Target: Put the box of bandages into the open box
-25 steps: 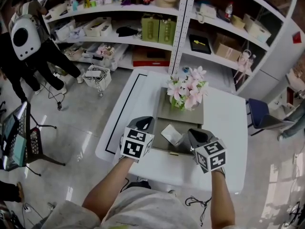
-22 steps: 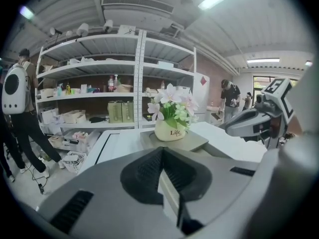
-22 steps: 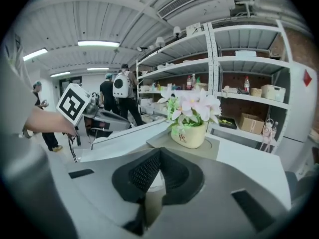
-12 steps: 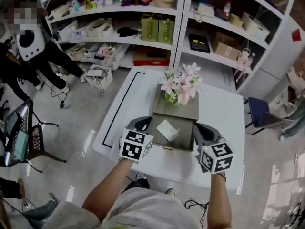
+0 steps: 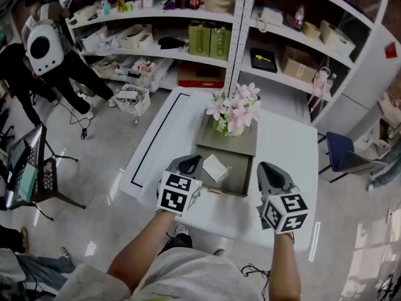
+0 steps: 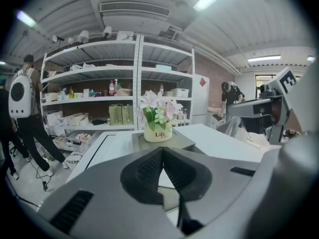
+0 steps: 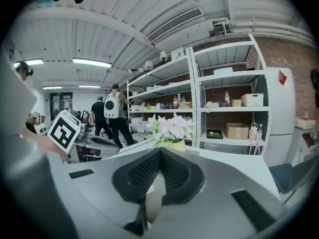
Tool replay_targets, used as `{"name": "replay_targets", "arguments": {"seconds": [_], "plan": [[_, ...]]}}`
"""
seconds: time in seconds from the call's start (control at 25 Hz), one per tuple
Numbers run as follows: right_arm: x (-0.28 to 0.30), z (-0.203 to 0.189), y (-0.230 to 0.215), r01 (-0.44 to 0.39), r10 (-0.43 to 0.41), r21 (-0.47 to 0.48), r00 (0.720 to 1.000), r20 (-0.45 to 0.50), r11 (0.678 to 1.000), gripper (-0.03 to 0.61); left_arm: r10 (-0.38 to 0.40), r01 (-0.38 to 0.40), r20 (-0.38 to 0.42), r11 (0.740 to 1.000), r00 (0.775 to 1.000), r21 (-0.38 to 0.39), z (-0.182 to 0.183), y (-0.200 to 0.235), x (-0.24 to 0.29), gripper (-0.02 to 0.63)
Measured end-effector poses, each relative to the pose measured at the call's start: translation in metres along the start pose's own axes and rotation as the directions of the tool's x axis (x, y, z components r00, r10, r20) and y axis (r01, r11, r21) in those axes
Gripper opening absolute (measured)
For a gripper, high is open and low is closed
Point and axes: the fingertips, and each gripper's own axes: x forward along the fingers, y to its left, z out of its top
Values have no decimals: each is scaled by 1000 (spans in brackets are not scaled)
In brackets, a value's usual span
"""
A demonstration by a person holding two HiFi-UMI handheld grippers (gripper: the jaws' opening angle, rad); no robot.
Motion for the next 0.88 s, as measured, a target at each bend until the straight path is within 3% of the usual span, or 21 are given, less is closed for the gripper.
{"name": "replay_targets", "arguments": {"seconds": [0.88], "plan": [[-7, -8, 1, -21, 21, -21, 1000, -15, 1000, 5, 25, -25, 2, 1000, 1000, 2, -4, -8, -7, 3]]}}
